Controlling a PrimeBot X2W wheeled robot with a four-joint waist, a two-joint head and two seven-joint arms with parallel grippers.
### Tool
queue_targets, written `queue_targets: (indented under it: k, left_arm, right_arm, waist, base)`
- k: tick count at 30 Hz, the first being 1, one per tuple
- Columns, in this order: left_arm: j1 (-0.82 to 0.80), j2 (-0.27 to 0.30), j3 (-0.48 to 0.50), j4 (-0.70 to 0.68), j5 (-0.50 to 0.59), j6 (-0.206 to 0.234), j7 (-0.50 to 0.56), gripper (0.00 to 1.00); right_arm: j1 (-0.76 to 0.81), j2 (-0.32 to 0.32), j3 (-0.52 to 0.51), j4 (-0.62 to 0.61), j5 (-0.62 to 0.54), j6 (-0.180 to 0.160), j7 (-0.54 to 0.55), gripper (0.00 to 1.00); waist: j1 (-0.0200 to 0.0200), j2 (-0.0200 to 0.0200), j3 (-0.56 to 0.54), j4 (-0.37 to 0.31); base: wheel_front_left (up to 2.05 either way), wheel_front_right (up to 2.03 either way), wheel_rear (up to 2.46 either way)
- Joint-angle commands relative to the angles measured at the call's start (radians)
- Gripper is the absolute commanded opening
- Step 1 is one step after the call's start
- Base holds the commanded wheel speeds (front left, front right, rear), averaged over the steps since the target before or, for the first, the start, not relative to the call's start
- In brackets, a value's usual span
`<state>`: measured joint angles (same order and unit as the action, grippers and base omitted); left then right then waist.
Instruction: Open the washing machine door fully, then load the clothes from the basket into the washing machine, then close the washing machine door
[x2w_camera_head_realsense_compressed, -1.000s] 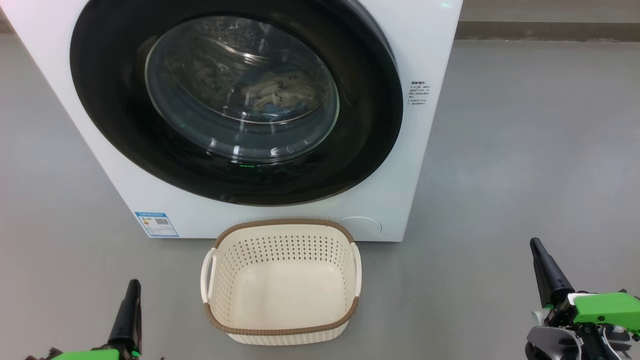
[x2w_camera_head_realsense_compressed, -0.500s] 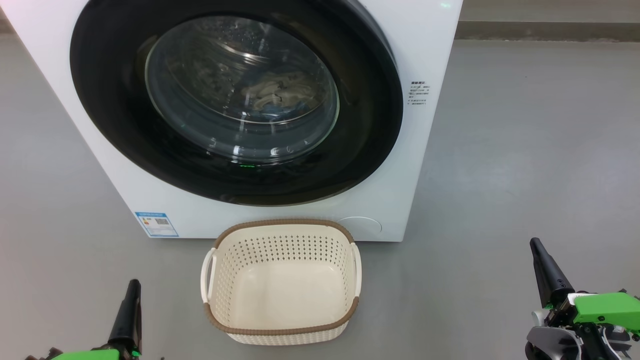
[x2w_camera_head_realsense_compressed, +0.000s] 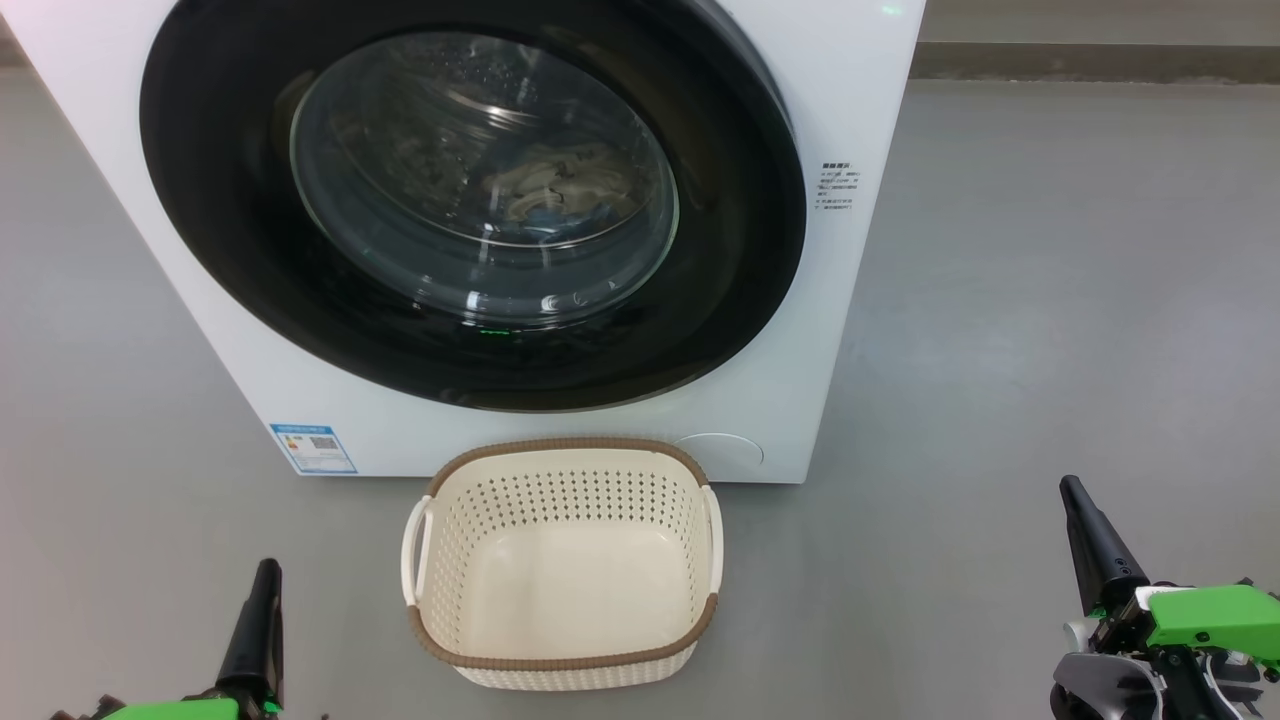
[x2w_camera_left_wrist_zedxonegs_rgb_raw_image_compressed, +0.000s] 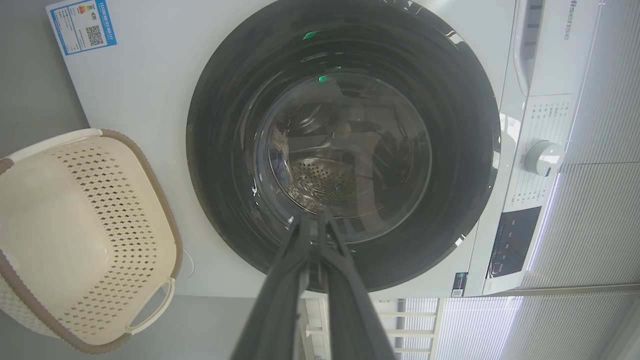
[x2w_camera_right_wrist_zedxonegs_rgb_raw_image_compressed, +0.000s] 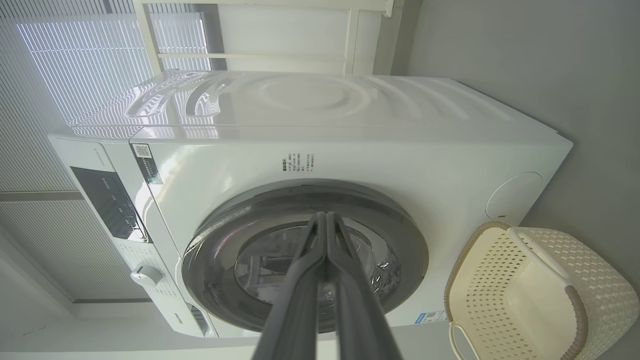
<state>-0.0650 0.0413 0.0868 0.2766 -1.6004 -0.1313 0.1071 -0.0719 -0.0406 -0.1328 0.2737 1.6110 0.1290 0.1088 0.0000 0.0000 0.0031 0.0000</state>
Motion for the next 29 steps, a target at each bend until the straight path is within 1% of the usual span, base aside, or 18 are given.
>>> queue_targets:
  k: [1, 29]
  left_arm:
    - [-0.043, 0.009, 0.027, -0.032, -0.008, 0.001, 0.006, 0.0]
    - [-0.043, 0.009, 0.027, -0.032, -0.008, 0.001, 0.006, 0.0]
  right_arm:
    - [-0.036, -0.01, 0.018, -0.029, -0.003, 0.002, 0.005, 0.0]
    - [-0.036, -0.01, 0.018, -0.029, -0.003, 0.002, 0.005, 0.0]
  waist:
    - [0.0, 0.0, 0.0, 0.0]
    - [0.0, 0.0, 0.0, 0.0]
  base:
    - [0.0, 0.0, 0.0]
    - [0.0, 0.0, 0.0]
